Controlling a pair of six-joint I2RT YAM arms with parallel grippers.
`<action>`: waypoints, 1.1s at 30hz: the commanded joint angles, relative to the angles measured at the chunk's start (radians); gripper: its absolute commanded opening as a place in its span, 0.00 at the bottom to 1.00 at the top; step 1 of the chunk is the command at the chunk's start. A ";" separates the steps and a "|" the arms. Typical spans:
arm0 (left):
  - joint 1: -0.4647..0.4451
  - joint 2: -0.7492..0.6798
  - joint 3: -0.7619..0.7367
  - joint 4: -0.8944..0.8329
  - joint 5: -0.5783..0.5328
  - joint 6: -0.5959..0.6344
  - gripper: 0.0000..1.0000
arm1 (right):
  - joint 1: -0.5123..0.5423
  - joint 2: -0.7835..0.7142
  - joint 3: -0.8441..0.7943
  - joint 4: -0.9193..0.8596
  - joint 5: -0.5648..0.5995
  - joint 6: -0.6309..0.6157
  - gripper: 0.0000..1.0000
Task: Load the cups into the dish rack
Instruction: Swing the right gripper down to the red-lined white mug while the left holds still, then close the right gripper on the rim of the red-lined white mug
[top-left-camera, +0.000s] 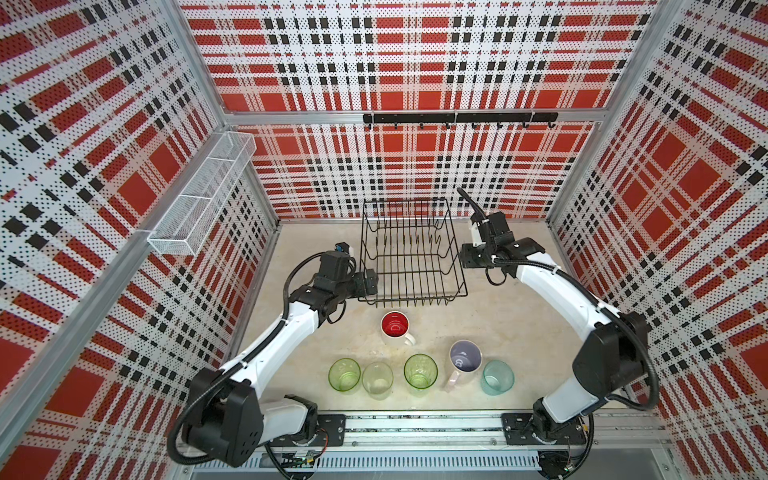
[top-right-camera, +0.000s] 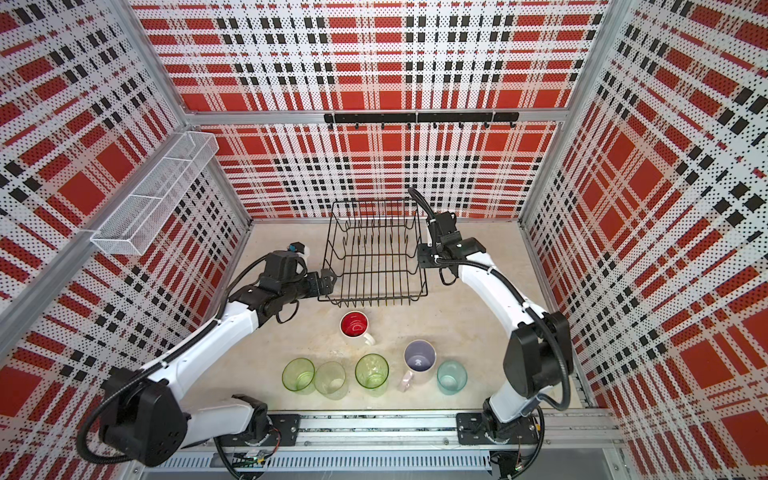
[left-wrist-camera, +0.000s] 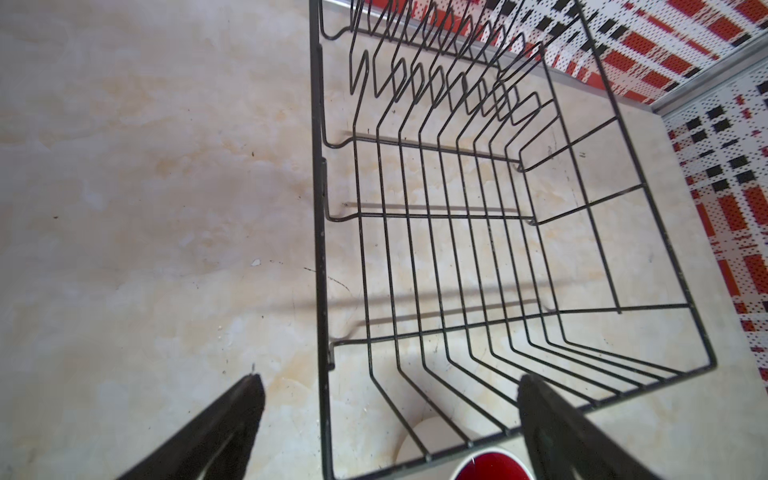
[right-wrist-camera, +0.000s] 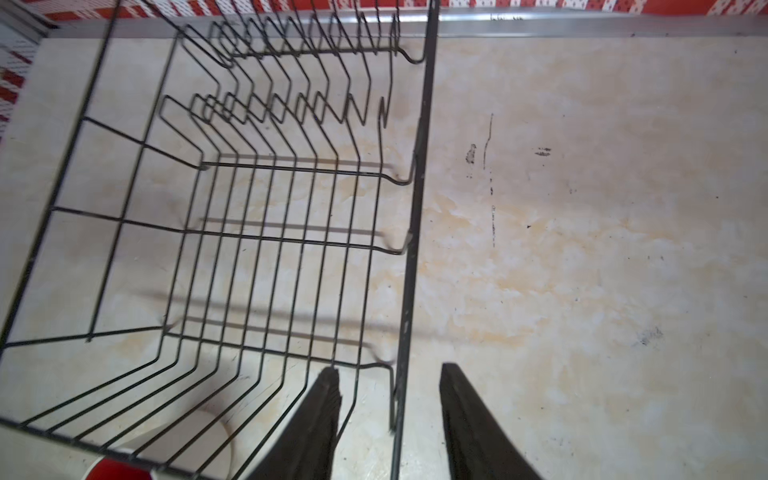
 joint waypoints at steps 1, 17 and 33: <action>-0.024 -0.088 -0.037 -0.101 -0.003 0.020 0.98 | 0.116 -0.086 -0.026 -0.050 -0.029 0.031 0.45; -0.043 -0.167 -0.120 -0.070 0.010 -0.055 0.98 | 0.543 -0.054 -0.270 0.130 0.058 0.523 0.53; -0.033 -0.199 -0.176 -0.019 0.012 -0.086 0.98 | 0.559 0.171 -0.153 0.083 0.070 0.493 0.52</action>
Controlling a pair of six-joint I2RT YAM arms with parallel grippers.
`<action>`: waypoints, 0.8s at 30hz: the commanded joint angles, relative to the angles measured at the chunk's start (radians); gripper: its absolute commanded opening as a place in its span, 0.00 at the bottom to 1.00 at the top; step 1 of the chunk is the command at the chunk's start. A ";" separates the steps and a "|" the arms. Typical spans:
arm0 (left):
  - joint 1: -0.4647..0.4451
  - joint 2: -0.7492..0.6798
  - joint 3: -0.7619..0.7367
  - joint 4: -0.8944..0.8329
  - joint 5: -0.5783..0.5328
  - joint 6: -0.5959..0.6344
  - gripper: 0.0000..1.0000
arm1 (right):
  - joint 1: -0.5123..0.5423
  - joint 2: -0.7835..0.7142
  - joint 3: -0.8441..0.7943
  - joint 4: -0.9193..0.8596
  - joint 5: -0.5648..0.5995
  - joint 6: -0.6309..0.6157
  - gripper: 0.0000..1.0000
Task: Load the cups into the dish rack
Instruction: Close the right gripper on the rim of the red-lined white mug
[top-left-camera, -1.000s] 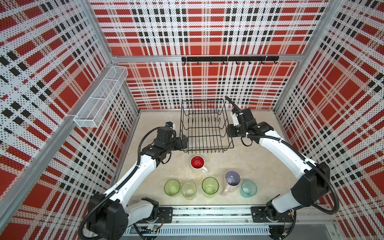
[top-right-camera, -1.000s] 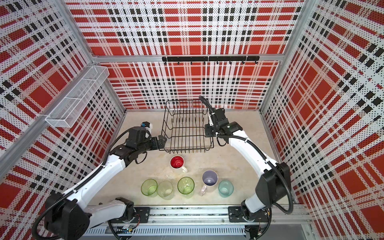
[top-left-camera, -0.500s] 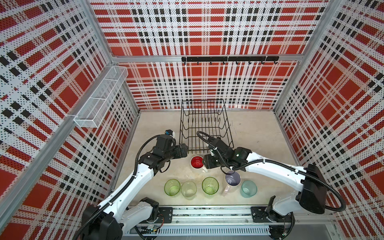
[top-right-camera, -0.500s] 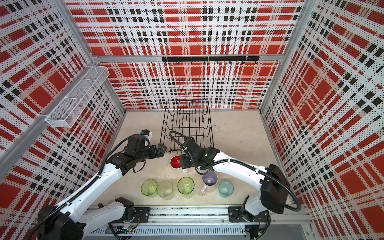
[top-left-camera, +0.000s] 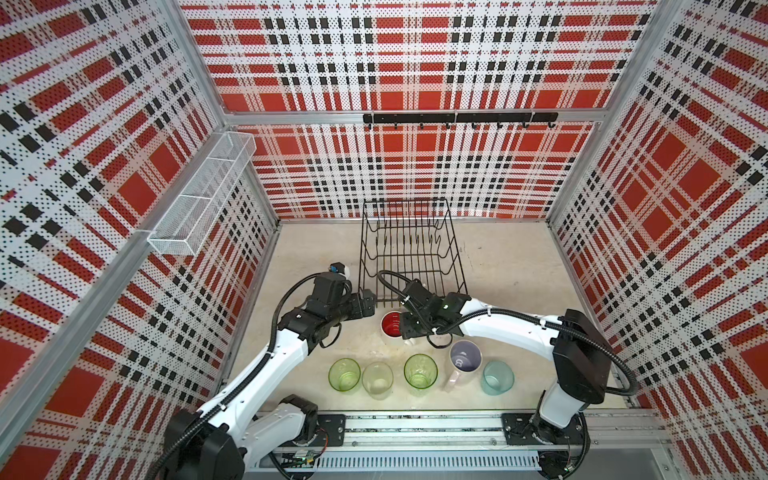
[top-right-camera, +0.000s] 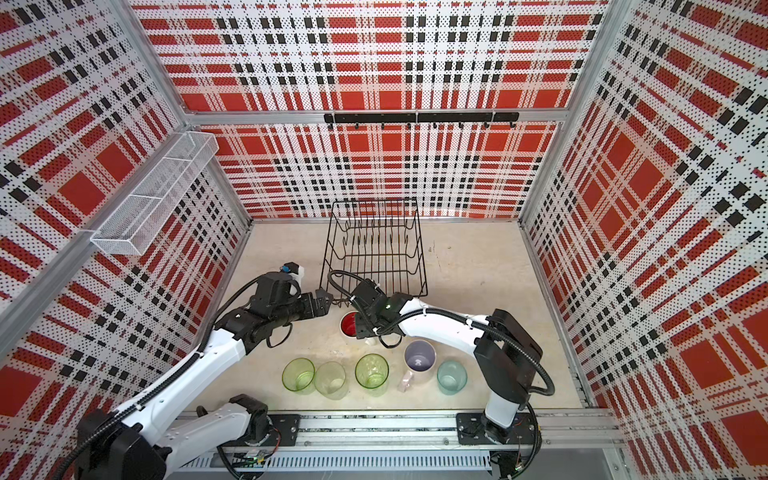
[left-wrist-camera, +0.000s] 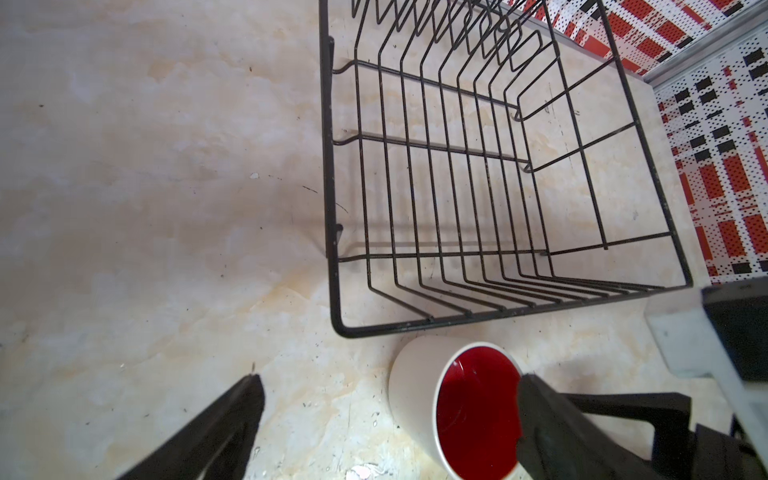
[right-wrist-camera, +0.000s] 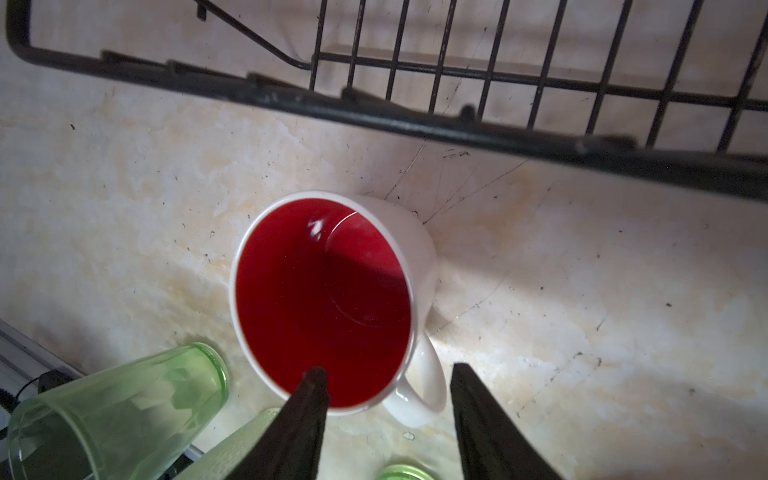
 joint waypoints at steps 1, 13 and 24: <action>0.010 -0.021 -0.010 0.034 0.006 -0.007 0.98 | 0.006 0.035 0.030 -0.004 0.027 0.022 0.52; 0.036 -0.019 -0.004 0.045 0.026 -0.003 0.98 | 0.006 0.117 0.064 -0.060 0.107 0.068 0.33; 0.041 -0.022 0.027 0.048 0.039 -0.007 0.98 | 0.006 0.059 0.030 -0.068 0.128 0.074 0.07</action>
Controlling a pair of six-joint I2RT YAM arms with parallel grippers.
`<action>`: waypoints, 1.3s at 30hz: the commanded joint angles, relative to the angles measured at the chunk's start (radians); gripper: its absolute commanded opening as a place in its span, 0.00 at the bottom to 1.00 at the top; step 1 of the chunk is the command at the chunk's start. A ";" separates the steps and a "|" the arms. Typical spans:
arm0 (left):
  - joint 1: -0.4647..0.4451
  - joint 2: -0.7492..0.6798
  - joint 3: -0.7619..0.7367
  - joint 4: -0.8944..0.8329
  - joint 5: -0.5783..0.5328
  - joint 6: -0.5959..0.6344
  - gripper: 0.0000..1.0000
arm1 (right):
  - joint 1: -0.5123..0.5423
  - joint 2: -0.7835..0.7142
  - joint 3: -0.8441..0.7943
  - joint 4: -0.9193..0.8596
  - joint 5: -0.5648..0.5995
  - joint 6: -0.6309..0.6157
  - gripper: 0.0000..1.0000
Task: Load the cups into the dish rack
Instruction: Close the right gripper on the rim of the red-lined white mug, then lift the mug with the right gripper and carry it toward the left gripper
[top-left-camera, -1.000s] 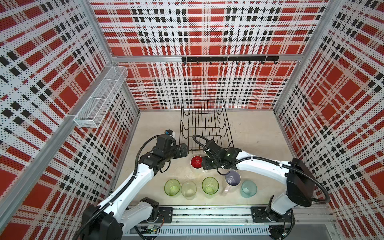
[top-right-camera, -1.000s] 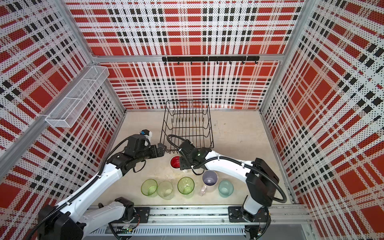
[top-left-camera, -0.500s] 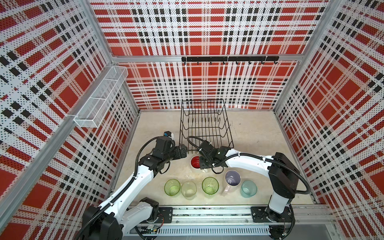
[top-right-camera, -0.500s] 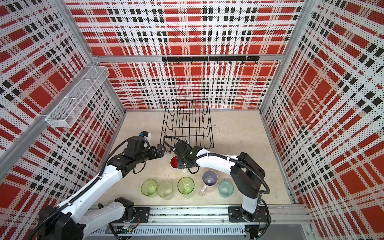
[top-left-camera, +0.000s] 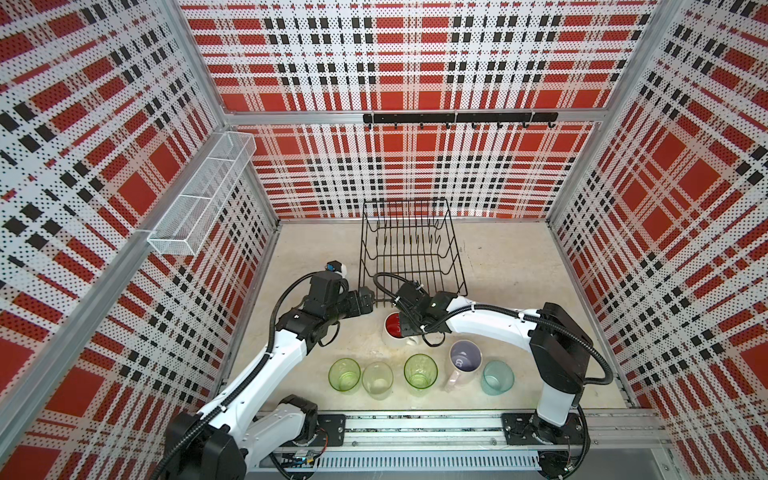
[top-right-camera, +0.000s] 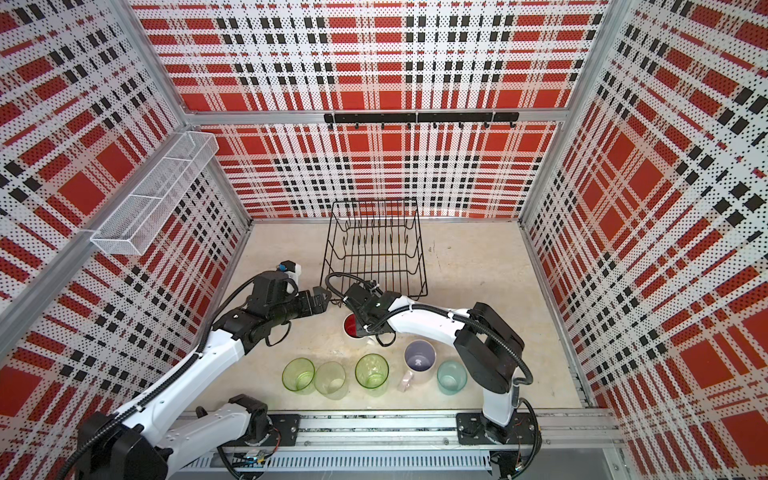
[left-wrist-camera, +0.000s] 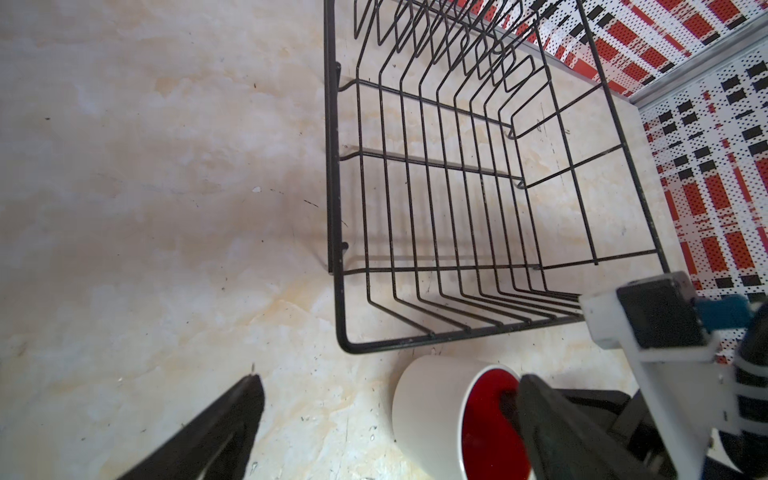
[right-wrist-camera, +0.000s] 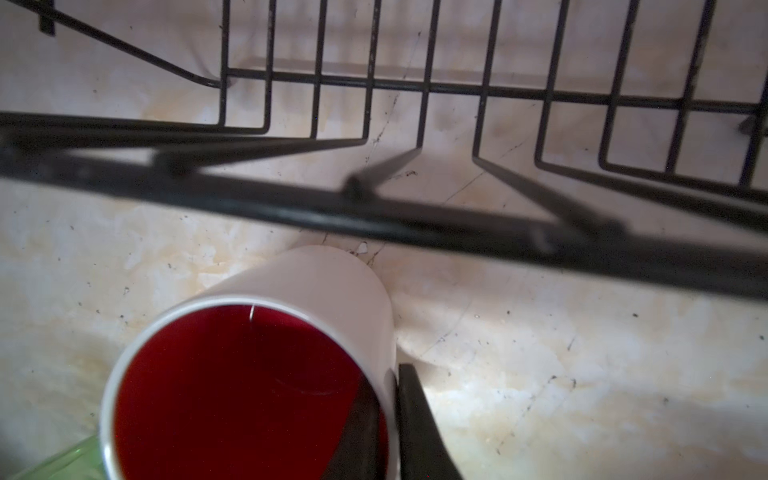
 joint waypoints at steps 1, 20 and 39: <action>0.008 -0.022 0.030 0.018 0.013 -0.007 0.98 | 0.005 -0.050 -0.029 -0.013 0.021 0.012 0.05; 0.008 -0.073 0.178 0.009 0.034 -0.053 0.98 | 0.006 -0.404 -0.238 0.122 0.080 0.007 0.00; -0.044 -0.100 0.160 0.207 0.173 -0.140 0.99 | -0.001 -0.702 -0.254 0.175 0.125 -0.007 0.00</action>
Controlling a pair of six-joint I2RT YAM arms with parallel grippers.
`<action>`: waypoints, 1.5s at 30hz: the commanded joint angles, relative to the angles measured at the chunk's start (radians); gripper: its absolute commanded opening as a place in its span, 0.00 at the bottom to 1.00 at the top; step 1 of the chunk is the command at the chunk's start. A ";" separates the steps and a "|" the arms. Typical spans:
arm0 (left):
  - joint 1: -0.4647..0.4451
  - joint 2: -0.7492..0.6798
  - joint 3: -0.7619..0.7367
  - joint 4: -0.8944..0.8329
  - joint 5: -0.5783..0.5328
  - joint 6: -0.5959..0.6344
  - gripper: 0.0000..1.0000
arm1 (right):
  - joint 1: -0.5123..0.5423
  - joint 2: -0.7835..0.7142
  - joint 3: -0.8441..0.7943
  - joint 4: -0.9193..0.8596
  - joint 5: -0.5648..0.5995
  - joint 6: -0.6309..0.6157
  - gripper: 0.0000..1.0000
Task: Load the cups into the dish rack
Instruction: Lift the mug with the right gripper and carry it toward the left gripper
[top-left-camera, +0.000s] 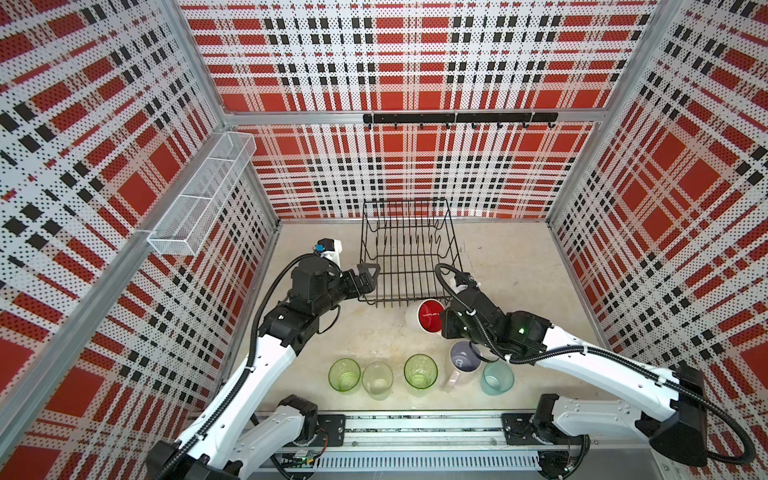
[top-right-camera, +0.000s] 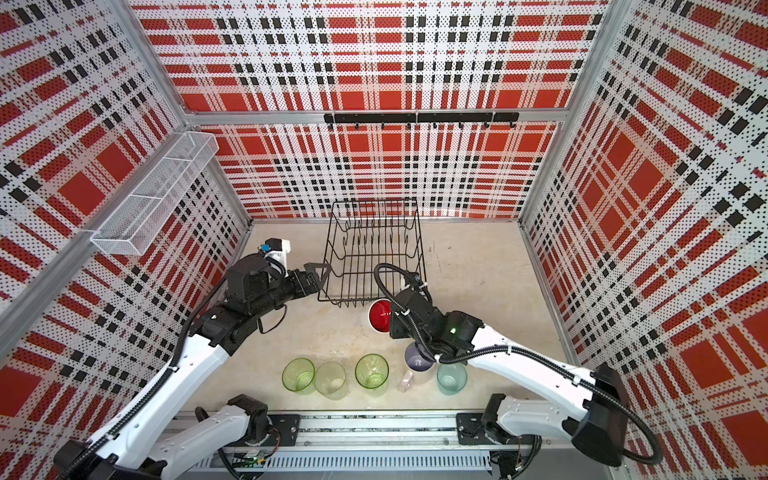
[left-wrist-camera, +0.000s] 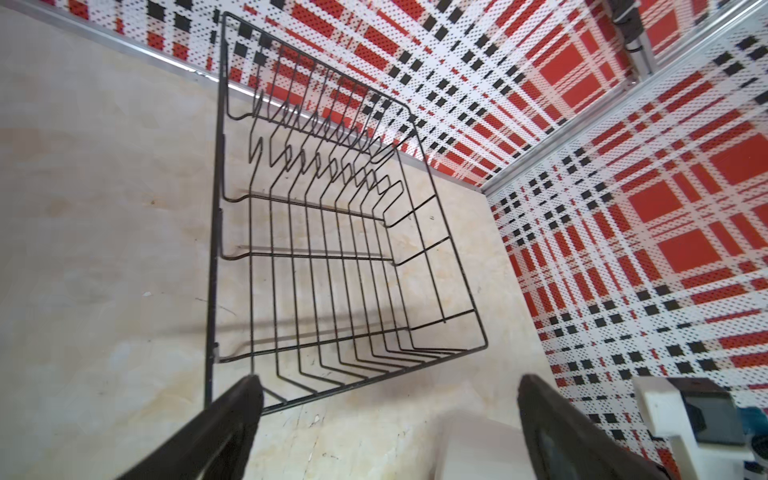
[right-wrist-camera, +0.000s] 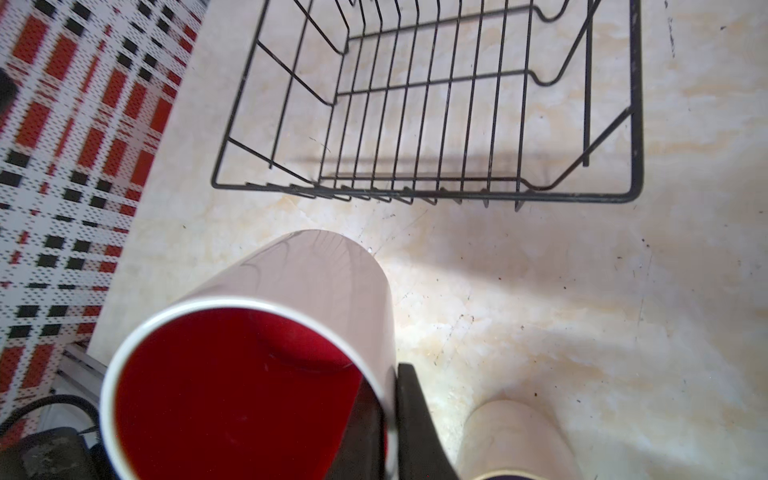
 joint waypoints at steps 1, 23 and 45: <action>-0.017 -0.020 0.000 0.121 0.068 -0.024 0.99 | -0.003 -0.043 0.058 0.143 0.016 0.015 0.00; 0.074 0.063 -0.142 0.965 0.593 -0.381 0.98 | -0.459 -0.019 -0.012 0.681 -0.828 0.359 0.00; -0.012 0.209 -0.145 1.121 0.659 -0.469 0.98 | -0.453 0.196 0.001 1.215 -1.086 0.685 0.00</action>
